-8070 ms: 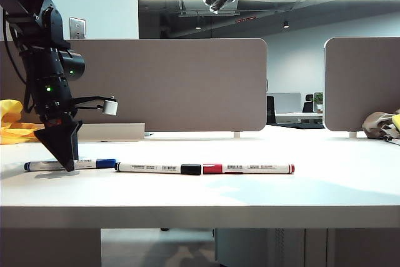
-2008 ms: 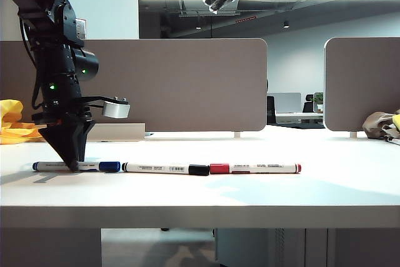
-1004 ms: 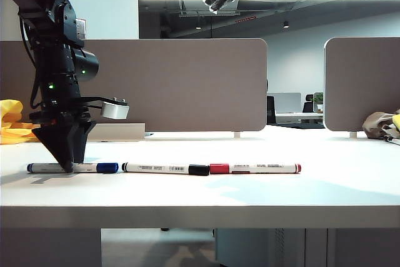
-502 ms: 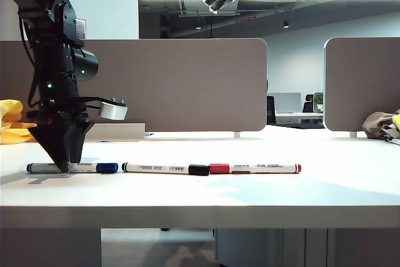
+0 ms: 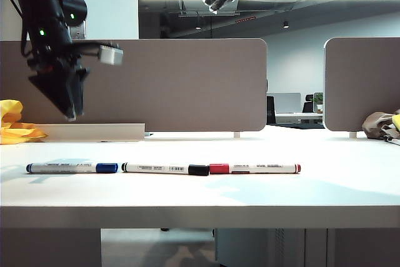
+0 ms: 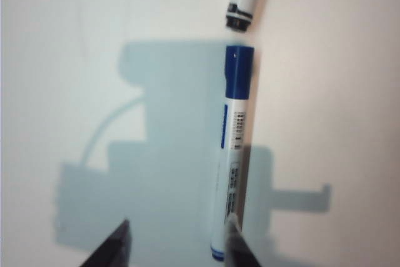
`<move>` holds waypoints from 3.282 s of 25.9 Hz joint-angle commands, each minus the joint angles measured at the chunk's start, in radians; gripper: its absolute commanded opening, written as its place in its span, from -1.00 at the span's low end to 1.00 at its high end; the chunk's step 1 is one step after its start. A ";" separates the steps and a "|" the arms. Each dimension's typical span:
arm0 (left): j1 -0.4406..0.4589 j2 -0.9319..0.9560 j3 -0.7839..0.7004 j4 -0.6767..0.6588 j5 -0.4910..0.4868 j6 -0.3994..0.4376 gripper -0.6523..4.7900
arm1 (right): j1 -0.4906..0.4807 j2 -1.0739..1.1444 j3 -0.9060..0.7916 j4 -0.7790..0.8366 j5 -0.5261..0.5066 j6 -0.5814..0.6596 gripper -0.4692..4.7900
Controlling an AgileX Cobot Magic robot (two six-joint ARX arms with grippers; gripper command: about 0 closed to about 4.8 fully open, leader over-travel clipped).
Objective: Pick up the markers one by one and line them up horizontally in a straight line on the table.
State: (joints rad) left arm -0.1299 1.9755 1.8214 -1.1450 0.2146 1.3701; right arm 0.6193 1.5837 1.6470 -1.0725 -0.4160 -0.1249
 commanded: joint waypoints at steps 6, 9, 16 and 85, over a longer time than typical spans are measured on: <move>0.006 -0.182 0.003 -0.027 0.068 -0.237 -0.09 | 0.000 -0.005 0.001 0.008 -0.005 0.001 -0.65; 0.006 -0.264 0.003 -0.029 0.103 -0.365 -0.09 | 0.000 -0.005 0.001 0.008 -0.005 0.001 -0.65; 0.006 -0.415 0.003 -0.033 0.130 -0.629 -0.78 | 0.000 -0.005 0.001 0.008 -0.005 0.001 -0.65; 0.856 -1.640 -1.334 0.590 0.192 -1.355 0.37 | -0.501 -1.455 -1.261 0.470 -0.098 0.001 -0.65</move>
State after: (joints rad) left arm 0.7269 0.3347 0.4839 -0.5327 0.4080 0.0200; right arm 0.1192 0.1421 0.4068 -0.5892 -0.5133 -0.1249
